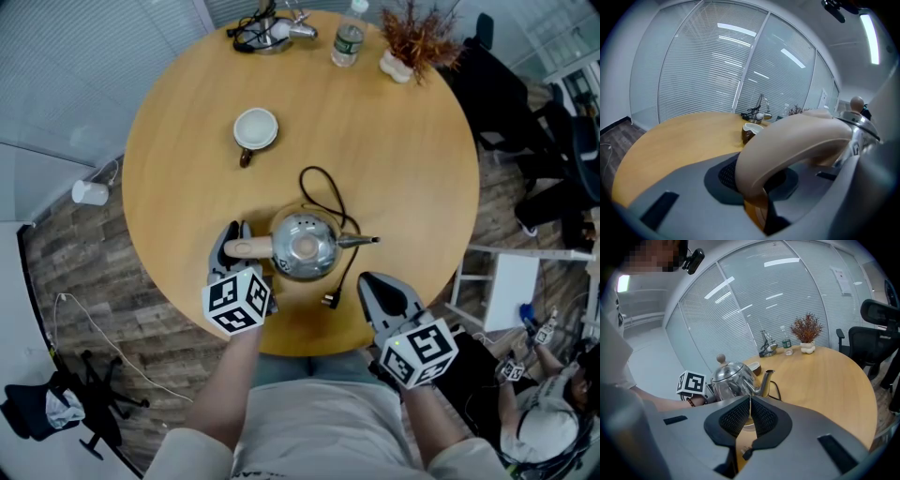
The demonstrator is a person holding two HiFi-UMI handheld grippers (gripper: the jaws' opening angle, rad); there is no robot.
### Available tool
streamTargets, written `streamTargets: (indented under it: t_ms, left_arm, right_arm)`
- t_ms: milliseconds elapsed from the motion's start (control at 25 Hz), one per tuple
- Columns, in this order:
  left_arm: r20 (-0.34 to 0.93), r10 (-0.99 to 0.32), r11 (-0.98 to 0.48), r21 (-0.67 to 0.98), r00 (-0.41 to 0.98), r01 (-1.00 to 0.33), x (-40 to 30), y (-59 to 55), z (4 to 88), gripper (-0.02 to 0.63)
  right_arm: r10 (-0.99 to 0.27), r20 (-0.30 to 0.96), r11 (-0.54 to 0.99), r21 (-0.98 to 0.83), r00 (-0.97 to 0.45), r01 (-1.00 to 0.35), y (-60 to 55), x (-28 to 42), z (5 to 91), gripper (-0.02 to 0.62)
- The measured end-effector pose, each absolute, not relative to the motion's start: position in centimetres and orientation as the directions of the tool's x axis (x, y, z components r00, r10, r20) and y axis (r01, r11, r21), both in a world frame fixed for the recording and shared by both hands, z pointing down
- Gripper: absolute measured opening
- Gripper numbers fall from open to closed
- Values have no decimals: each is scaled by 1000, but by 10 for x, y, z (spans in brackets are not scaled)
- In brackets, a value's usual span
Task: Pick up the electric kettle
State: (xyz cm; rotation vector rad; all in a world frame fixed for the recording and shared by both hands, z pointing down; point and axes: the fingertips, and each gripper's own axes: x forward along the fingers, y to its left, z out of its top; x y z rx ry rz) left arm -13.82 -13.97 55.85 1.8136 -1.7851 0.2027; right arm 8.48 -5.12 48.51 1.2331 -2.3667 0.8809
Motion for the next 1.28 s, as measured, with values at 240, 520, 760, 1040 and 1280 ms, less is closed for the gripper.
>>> streamTargets:
  t_ms: [240, 520, 760, 1040, 1280]
  left_arm:
    - [496, -865, 76, 287, 80, -955, -139, -139, 557, 67]
    - [493, -867, 90, 287, 67, -954, -140, -136, 553, 69]
    - [465, -883, 93, 316, 69, -944, -140, -138, 538, 69]
    - [453, -889, 91, 321, 69, -943, -145, -137, 519, 69]
    - [457, -886, 77, 303, 74, -950, -144, -132, 497, 69]
  right_arm:
    - [-617, 542, 434, -370, -571, -821, -53, 86, 485, 32]
    - [-617, 534, 442, -372, -578, -816, -54, 83, 481, 32]
    - [-614, 530, 450, -374, -585, -811, -49, 81, 480, 32]
    - [-638, 512, 447, -363, -576, -818, -49, 85, 472, 34]
    - [-657, 493, 448, -354, -571, -821, -51, 87, 459, 32]
